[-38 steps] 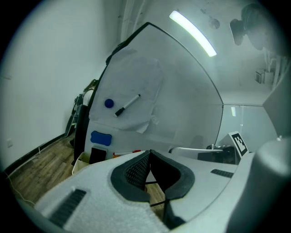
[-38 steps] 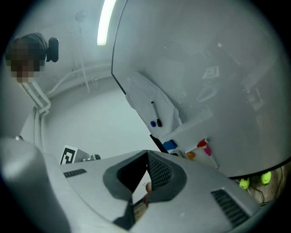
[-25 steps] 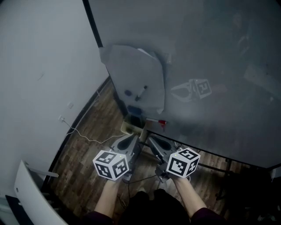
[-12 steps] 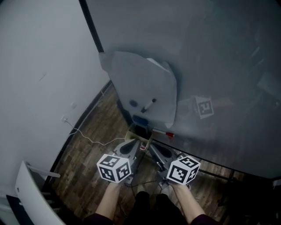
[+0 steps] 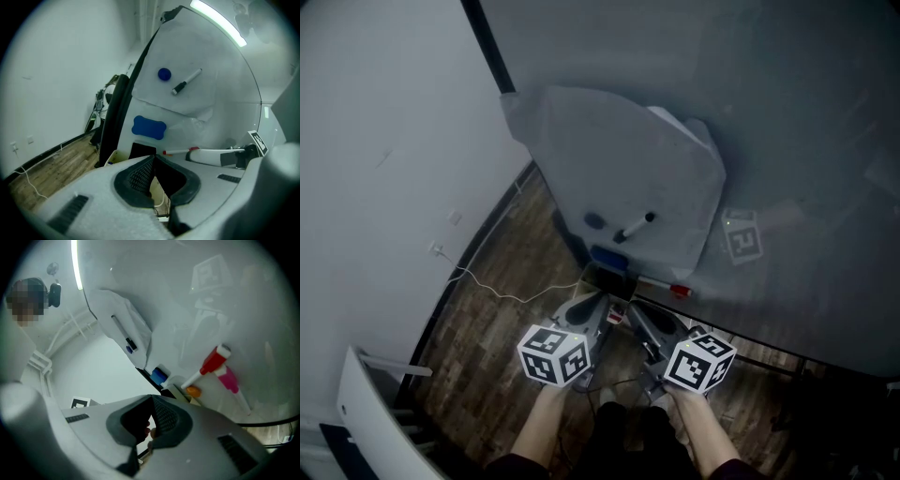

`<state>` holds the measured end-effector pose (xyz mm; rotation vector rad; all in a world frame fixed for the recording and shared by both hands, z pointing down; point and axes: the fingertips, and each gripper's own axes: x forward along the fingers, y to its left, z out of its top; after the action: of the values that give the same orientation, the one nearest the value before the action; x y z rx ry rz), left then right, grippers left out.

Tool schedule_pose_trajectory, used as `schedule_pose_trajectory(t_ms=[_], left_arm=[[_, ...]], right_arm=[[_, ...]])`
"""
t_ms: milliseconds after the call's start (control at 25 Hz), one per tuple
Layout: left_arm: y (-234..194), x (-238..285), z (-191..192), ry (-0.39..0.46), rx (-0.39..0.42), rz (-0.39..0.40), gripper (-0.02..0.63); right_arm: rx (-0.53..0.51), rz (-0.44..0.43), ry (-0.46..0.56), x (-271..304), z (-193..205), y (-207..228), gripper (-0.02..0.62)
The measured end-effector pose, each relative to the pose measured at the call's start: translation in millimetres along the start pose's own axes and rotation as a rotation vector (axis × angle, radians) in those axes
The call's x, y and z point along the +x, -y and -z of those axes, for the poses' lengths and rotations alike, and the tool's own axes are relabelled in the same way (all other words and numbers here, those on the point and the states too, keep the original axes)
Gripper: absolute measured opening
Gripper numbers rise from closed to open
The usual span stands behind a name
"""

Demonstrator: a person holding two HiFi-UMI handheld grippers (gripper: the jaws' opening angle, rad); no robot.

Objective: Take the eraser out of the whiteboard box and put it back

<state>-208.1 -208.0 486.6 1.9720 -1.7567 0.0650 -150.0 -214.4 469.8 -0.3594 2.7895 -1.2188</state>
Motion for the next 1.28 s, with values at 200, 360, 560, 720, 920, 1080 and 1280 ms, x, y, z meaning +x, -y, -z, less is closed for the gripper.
schedule_pose_trajectory(t_ms=[200, 360, 560, 720, 920, 1080, 1280], left_arm=[[-2, 3, -4, 0.002, 0.053, -0.024, 0.009], [-8, 9, -6, -0.005, 0.09, -0.061, 0.038], [-14, 20, -3, -0.028, 0.114, -0.099, 0.15], [-14, 29, -2, -0.053, 0.133, -0.139, 0.225], [-17, 44, 1, -0.081, 0.149, -0.182, 0.268], [-17, 52, 4, -0.102, 0.135, -0.177, 0.268], [-22, 55, 3, -0.097, 0.124, -0.197, 0.258]], right_arm=[[-0.011, 0.012, -0.006, 1, -3, 1, 0.003], [-0.013, 0.024, -0.014, 0, -3, 2, 0.003], [-0.011, 0.046, -0.023, -6, -2, 6, 0.003], [-0.003, 0.073, -0.022, -13, -4, 12, 0.003], [0.001, 0.089, -0.011, -17, -8, 21, 0.003], [0.0, 0.098, -0.002, -22, -10, 22, 0.003], [0.001, 0.11, 0.003, -26, -11, 27, 0.003]])
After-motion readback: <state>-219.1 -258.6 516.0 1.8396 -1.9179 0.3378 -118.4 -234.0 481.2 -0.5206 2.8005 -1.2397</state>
